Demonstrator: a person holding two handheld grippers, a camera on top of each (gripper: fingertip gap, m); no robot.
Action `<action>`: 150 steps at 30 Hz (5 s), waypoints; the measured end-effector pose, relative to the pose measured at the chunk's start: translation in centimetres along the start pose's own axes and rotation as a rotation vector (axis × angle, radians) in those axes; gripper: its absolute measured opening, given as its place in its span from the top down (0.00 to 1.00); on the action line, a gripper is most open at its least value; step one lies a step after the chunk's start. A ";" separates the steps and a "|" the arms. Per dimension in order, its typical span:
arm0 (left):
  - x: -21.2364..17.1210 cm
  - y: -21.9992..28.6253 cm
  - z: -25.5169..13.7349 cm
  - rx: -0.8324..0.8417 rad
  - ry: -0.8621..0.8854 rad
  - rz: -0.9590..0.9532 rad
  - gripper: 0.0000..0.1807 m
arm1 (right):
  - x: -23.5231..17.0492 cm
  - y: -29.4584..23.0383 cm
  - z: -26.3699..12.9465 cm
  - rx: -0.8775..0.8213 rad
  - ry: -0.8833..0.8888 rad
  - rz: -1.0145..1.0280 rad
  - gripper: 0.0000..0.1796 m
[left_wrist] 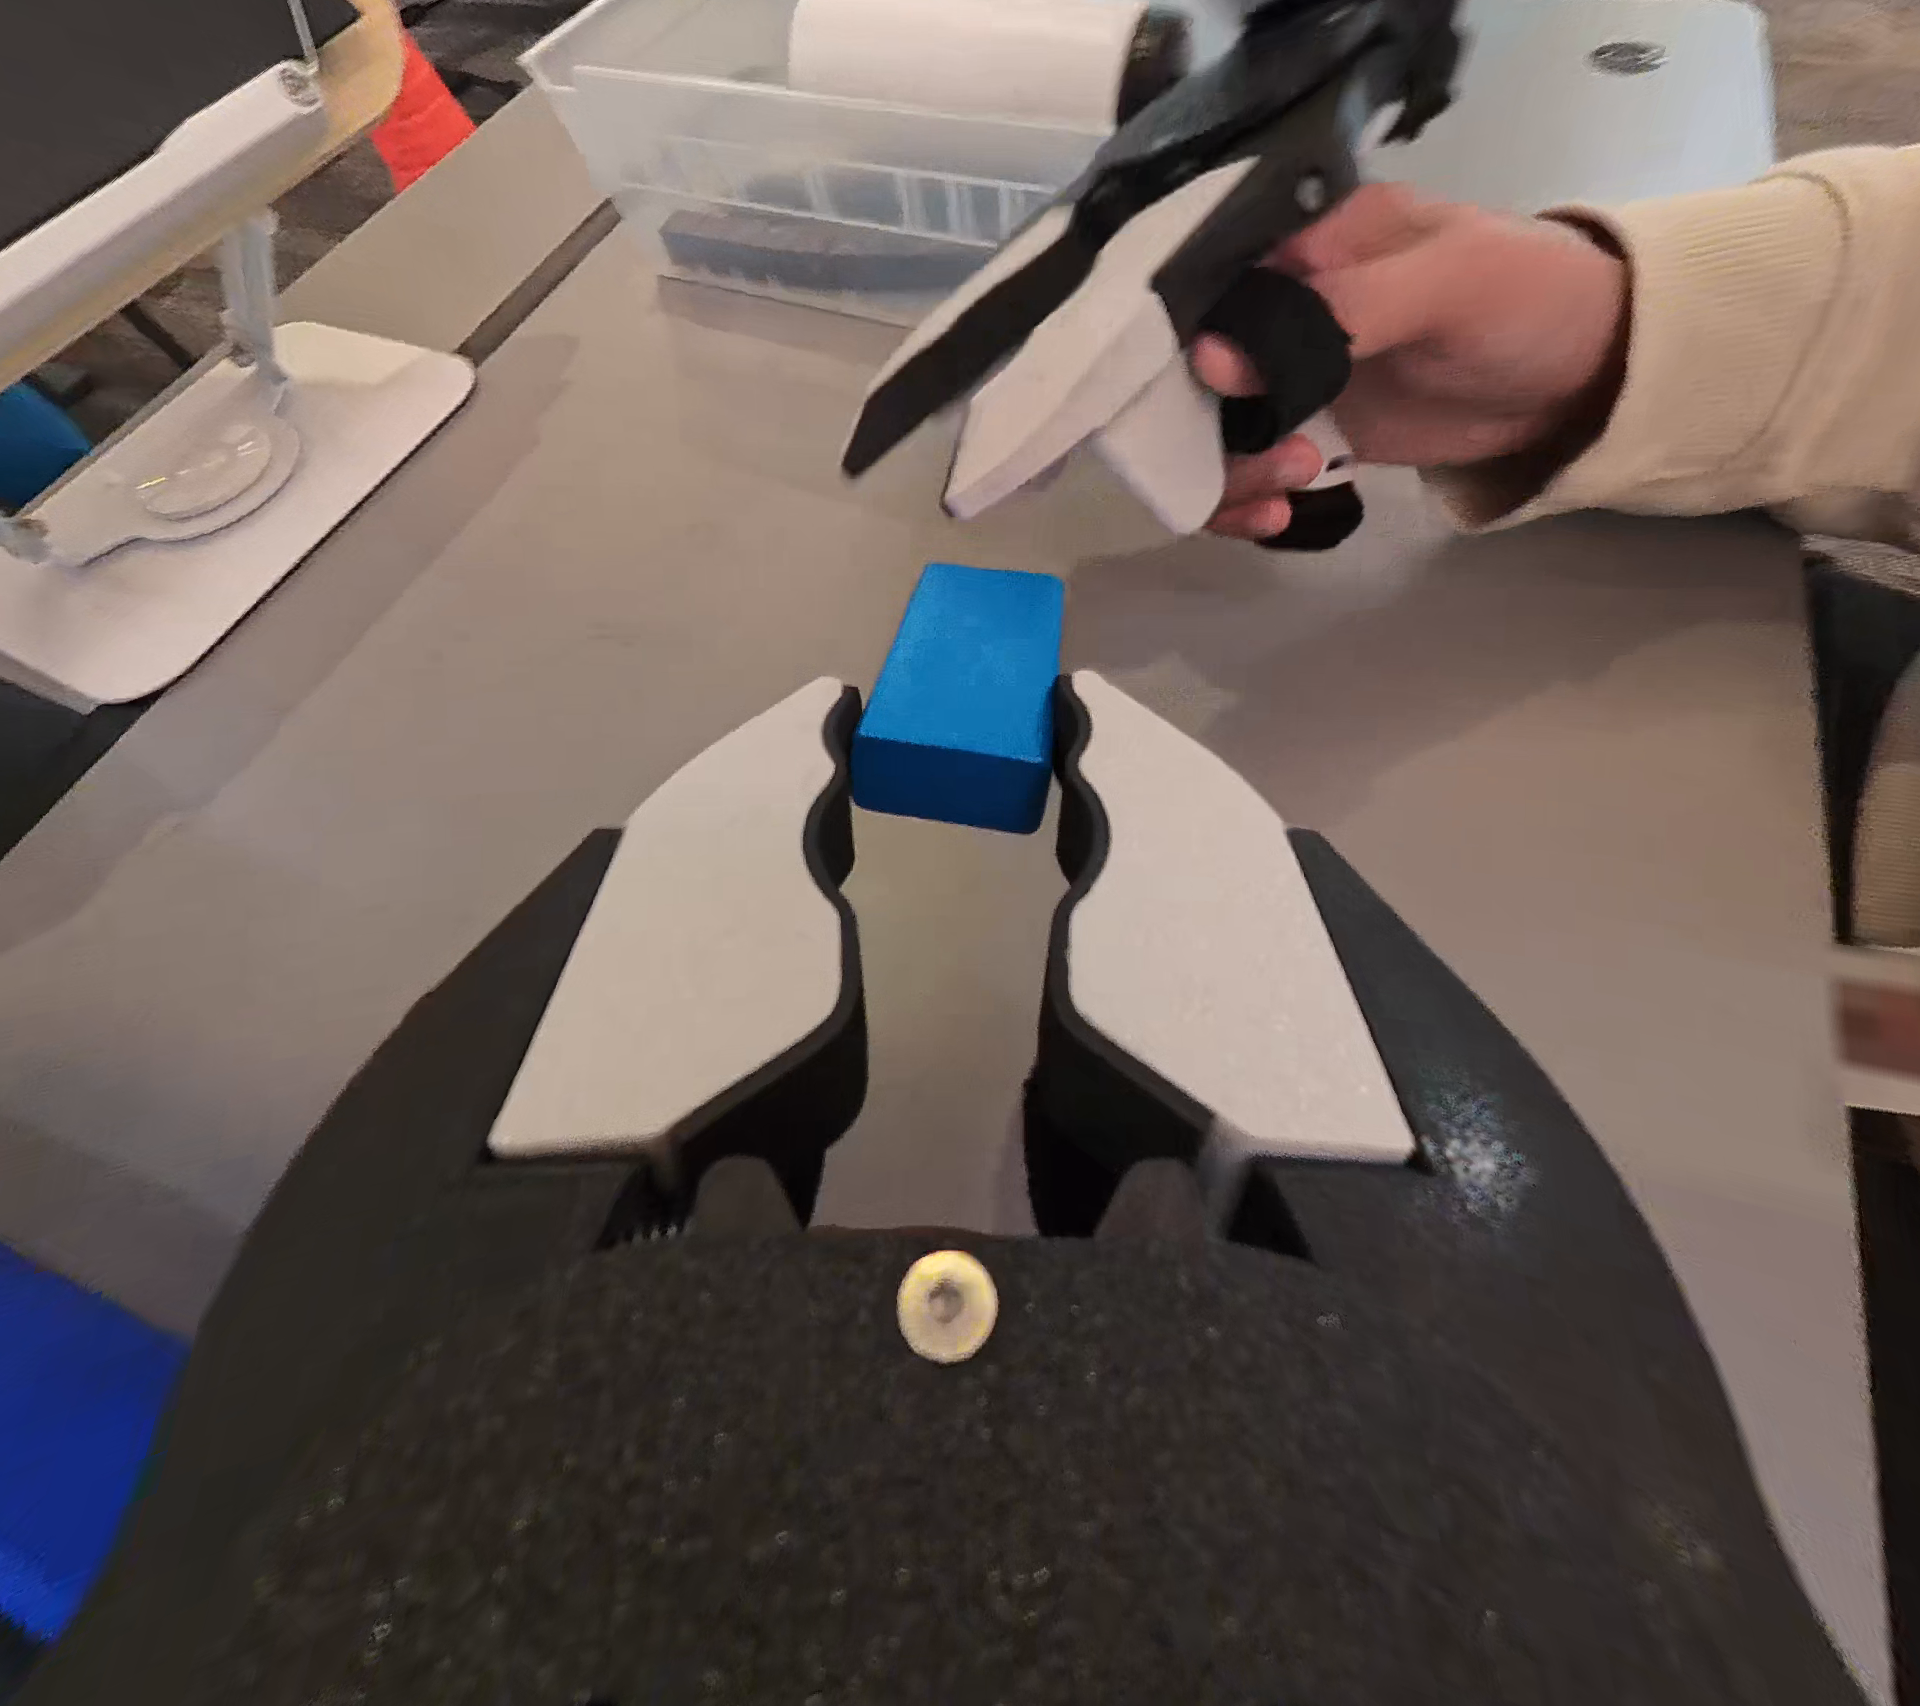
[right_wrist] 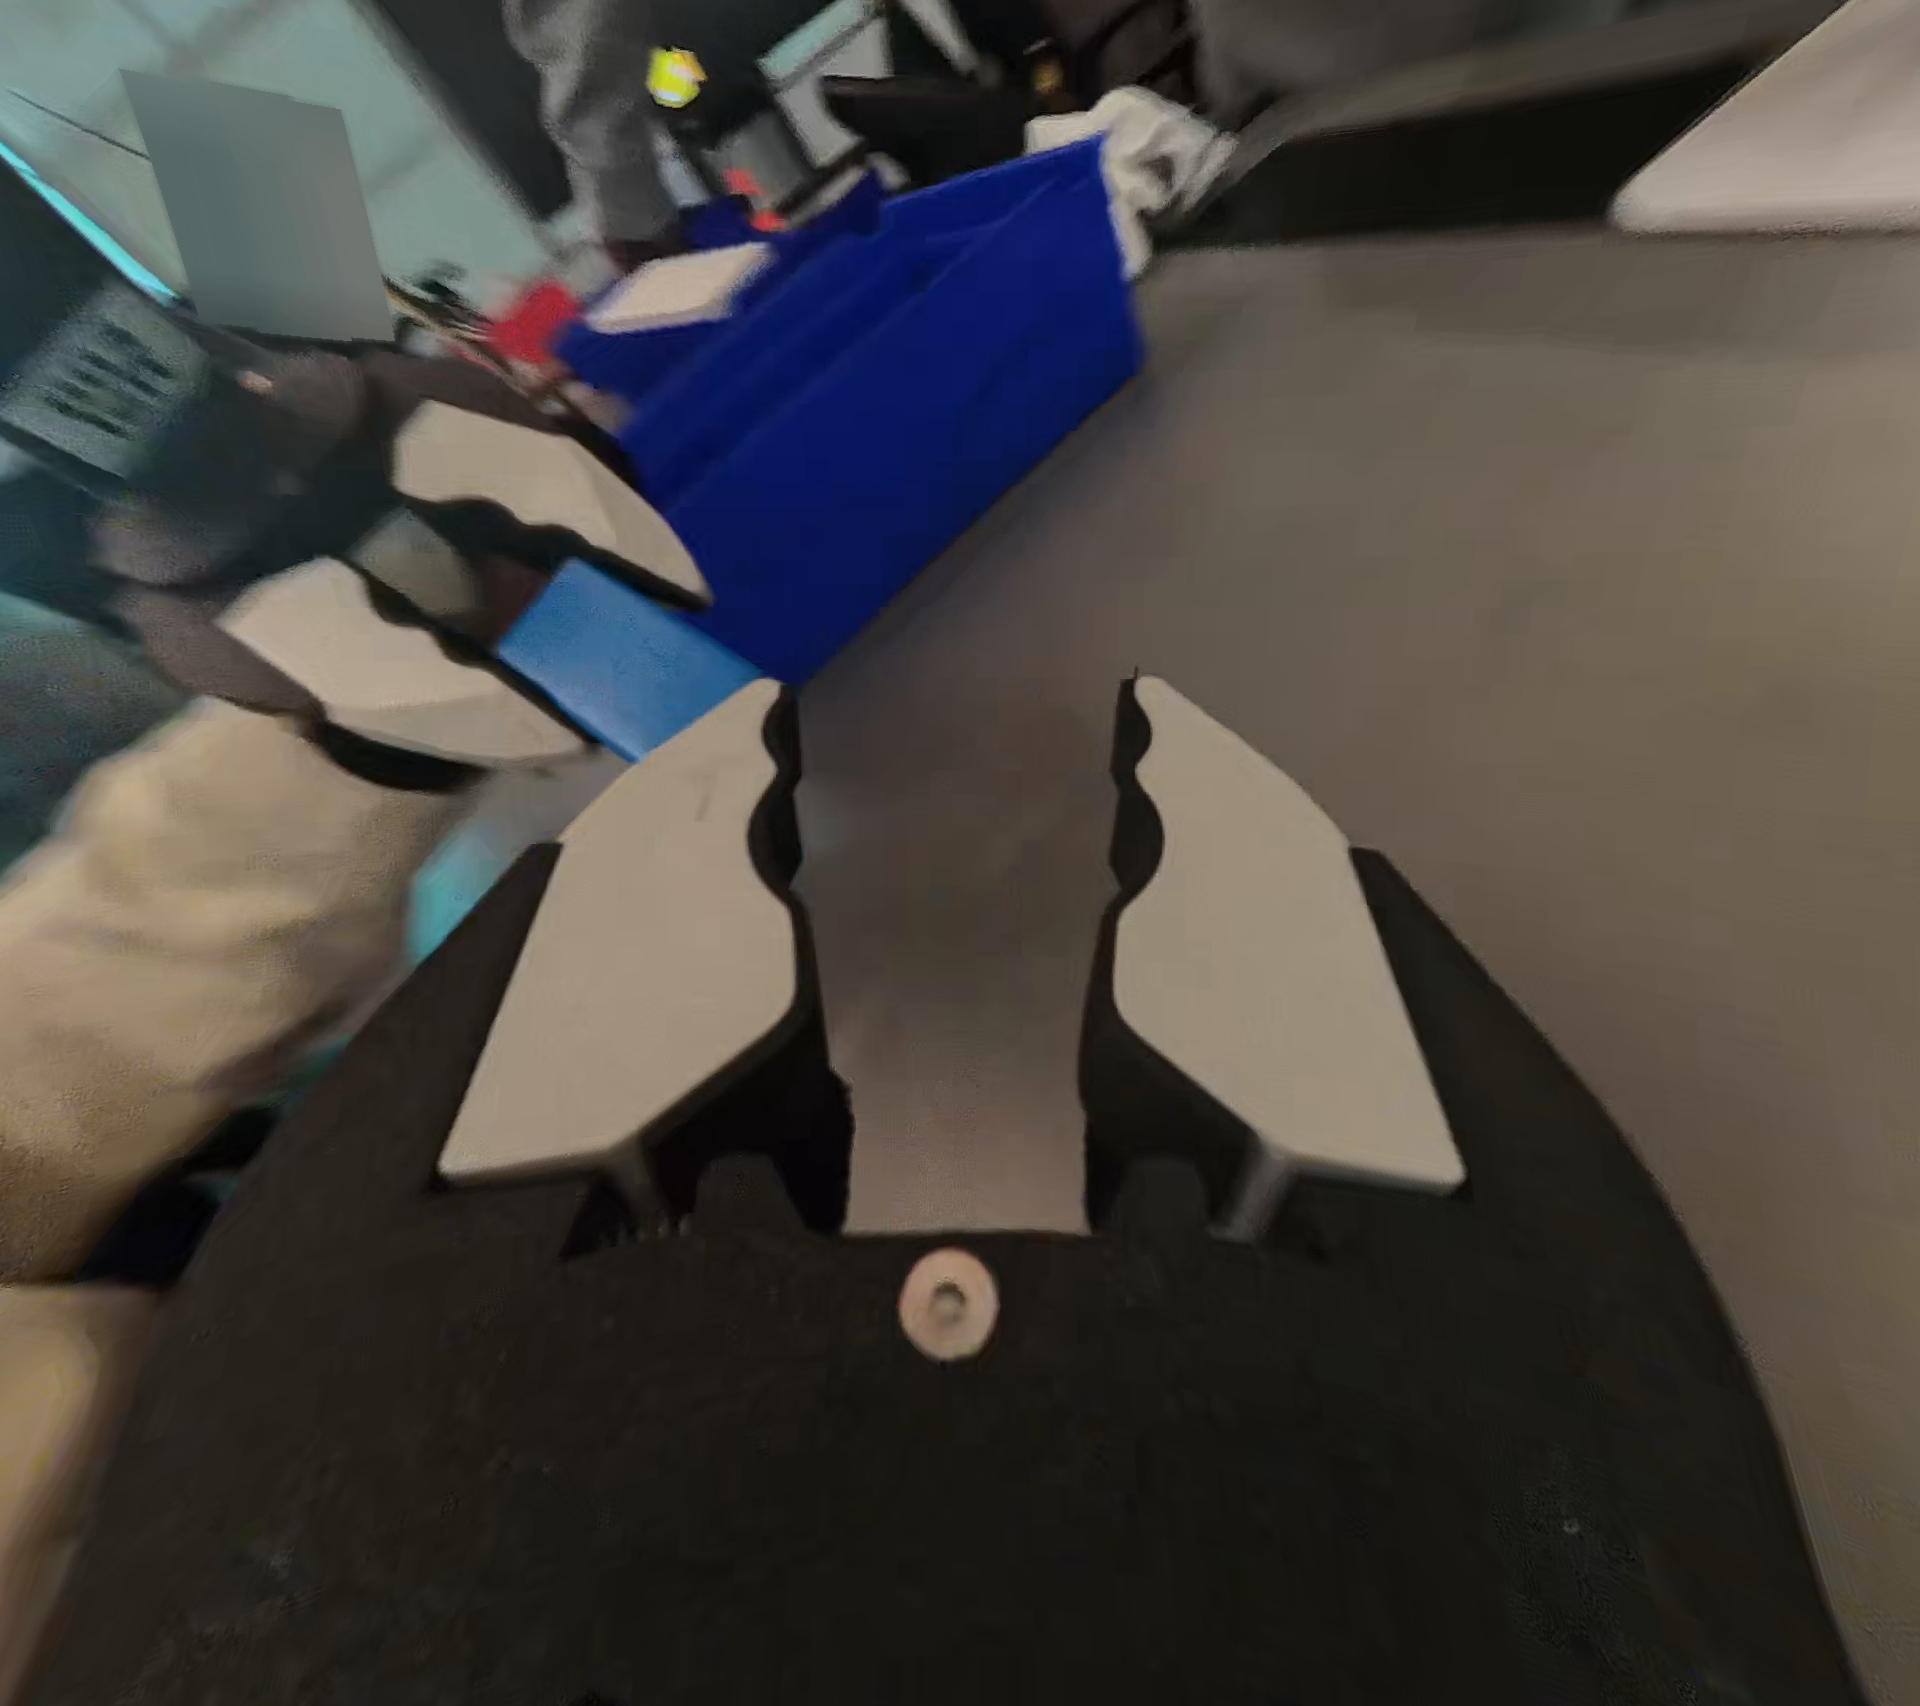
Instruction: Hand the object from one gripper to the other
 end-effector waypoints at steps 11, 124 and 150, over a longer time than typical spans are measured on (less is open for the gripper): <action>-0.7 -1.8 0.9 -0.004 -0.079 -0.326 0.81 | -3.6 -6.2 1.9 -0.477 -0.021 -1.282 0.70; -14.4 -17.8 -13.3 1.035 -0.336 -1.124 0.91 | -4.2 2.1 -7.8 -0.301 0.073 -0.005 0.87; 2.7 -10.5 -13.9 0.271 0.429 -0.621 0.94 | 4.2 -5.1 1.8 0.011 -0.064 -0.484 0.78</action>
Point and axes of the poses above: each gripper's, where its closed fingertips meet, z out along the fingers, x out of its top, y = z × x across the jaws, the point moved 9 cm from there along -z, back along the fingers, and after that the axes turned 3 degrees about -x, right-handed, at the moved point
